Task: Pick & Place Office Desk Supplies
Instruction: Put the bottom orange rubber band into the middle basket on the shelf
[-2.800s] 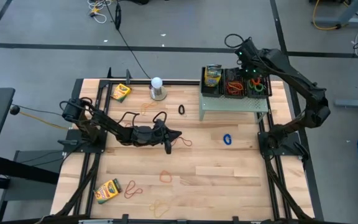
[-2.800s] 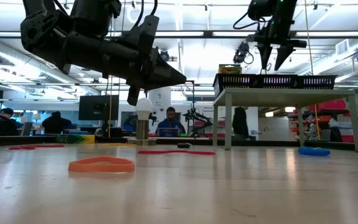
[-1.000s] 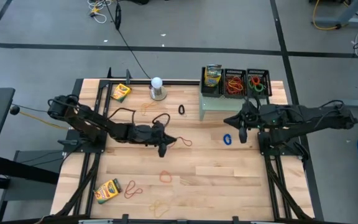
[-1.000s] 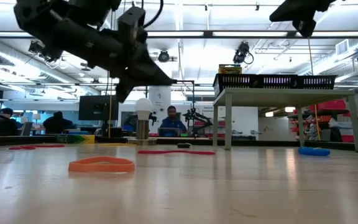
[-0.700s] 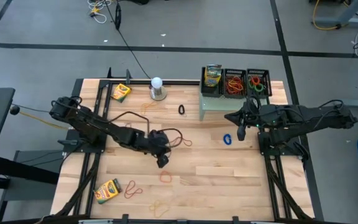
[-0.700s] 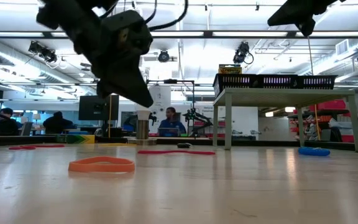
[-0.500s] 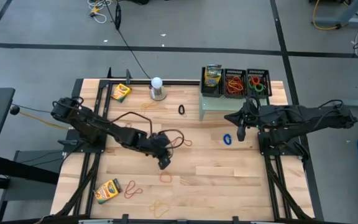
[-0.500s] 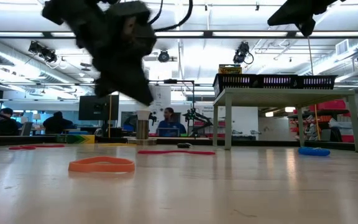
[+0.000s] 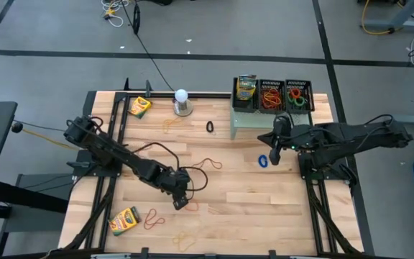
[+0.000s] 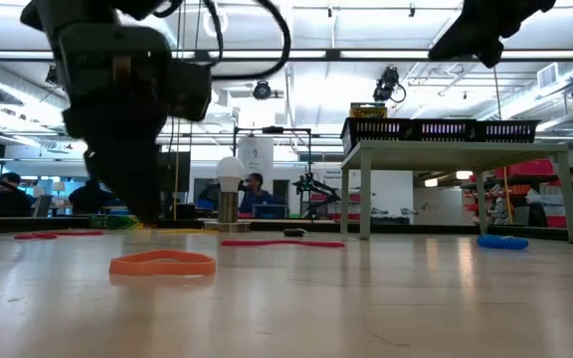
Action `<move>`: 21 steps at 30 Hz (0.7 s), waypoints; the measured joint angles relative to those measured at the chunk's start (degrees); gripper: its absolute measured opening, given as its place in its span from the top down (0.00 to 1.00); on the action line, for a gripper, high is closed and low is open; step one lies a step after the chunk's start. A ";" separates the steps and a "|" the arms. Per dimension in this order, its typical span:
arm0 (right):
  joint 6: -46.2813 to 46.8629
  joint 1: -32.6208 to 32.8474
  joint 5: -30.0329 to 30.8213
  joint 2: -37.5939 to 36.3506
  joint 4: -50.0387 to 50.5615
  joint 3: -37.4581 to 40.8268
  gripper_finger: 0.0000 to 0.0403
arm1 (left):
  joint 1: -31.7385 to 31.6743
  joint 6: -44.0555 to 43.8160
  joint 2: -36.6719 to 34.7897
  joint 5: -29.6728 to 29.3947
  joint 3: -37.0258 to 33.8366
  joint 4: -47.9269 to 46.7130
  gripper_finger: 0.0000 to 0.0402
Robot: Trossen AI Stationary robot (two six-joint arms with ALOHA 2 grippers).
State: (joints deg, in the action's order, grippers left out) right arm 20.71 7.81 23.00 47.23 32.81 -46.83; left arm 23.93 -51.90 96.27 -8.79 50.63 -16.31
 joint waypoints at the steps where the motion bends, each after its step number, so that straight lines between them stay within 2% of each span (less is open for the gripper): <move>1: 0.00 0.00 -0.03 0.35 0.04 0.00 0.97 | 0.34 -0.67 0.60 -0.13 0.00 0.56 0.67; 13: 0.00 0.00 -0.31 3.84 0.02 0.00 0.97 | 2.64 -2.17 6.05 -2.99 4.95 1.23 0.68; 21: 1.14 0.15 -0.46 4.16 0.01 0.00 0.97 | 2.64 -8.73 8.52 -3.21 5.81 -0.78 0.71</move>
State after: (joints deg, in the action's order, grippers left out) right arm 21.85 7.97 22.54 51.39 32.82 -46.83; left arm 26.57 -60.62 104.78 -12.00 56.44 -17.09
